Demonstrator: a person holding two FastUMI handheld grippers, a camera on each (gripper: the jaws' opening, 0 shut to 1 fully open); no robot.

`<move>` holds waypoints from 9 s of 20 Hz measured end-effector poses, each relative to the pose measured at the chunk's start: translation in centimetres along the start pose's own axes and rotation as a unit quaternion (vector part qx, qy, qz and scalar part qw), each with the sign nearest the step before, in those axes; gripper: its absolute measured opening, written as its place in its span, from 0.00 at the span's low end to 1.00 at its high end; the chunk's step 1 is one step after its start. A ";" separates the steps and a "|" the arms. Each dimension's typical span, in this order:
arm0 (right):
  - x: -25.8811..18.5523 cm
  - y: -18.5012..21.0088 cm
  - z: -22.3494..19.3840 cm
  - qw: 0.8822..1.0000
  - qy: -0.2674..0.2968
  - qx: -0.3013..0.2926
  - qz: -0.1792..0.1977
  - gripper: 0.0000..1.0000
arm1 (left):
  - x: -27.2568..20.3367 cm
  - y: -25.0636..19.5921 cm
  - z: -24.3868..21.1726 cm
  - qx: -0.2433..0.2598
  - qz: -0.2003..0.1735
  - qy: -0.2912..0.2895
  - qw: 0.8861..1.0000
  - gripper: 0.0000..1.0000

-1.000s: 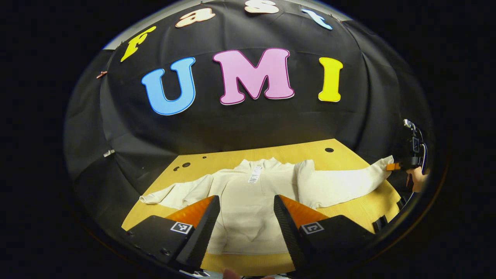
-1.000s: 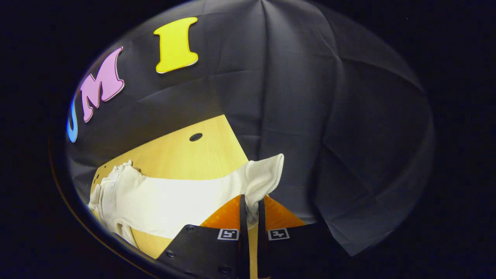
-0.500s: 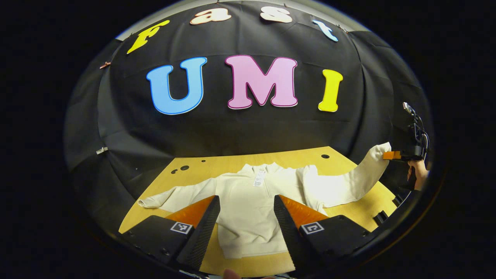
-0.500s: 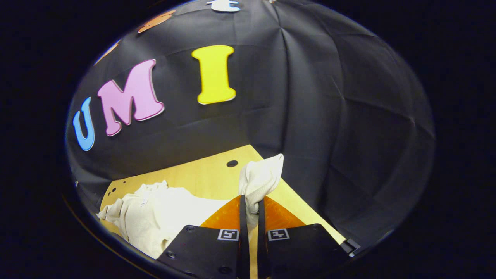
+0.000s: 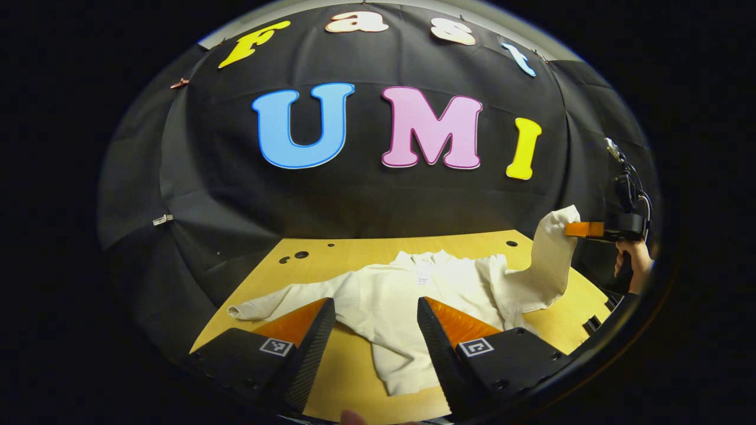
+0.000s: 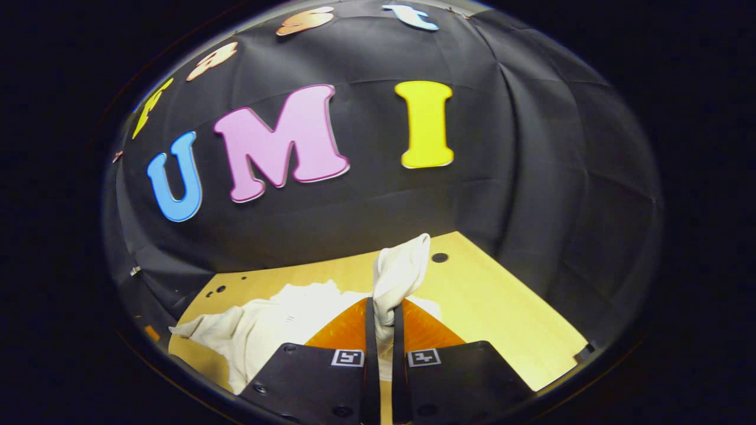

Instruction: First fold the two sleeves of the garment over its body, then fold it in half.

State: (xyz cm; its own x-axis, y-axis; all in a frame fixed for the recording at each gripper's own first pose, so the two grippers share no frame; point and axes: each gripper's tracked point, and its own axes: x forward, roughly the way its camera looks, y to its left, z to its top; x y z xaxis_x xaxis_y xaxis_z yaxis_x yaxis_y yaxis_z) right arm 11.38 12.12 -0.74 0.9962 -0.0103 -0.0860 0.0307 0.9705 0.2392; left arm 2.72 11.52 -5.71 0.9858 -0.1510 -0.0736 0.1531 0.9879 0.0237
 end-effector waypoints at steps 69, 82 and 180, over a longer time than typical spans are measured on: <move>-9.4 9.2 -19.0 0.966 0.238 0.040 0.096 0.77 | 18.4 29.1 -18.0 0.038 0.129 0.206 0.969 0.16; -9.6 8.0 -19.4 0.963 0.247 0.042 0.100 0.77 | 15.9 26.5 -13.0 -0.009 0.077 0.146 0.986 0.06; -8.2 1.7 -28.7 0.928 0.353 -0.035 0.110 0.10 | 5.8 -5.3 -22.1 -0.050 -0.096 0.303 0.947 0.09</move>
State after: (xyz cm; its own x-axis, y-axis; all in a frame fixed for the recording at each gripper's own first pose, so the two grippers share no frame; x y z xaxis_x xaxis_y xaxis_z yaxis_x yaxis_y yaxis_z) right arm 0.92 20.73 -27.44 0.6750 0.3262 -0.6618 -0.1970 0.9441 0.2645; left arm 6.09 6.21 -28.31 0.7155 -0.3113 -0.6255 0.2886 0.9470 -0.1412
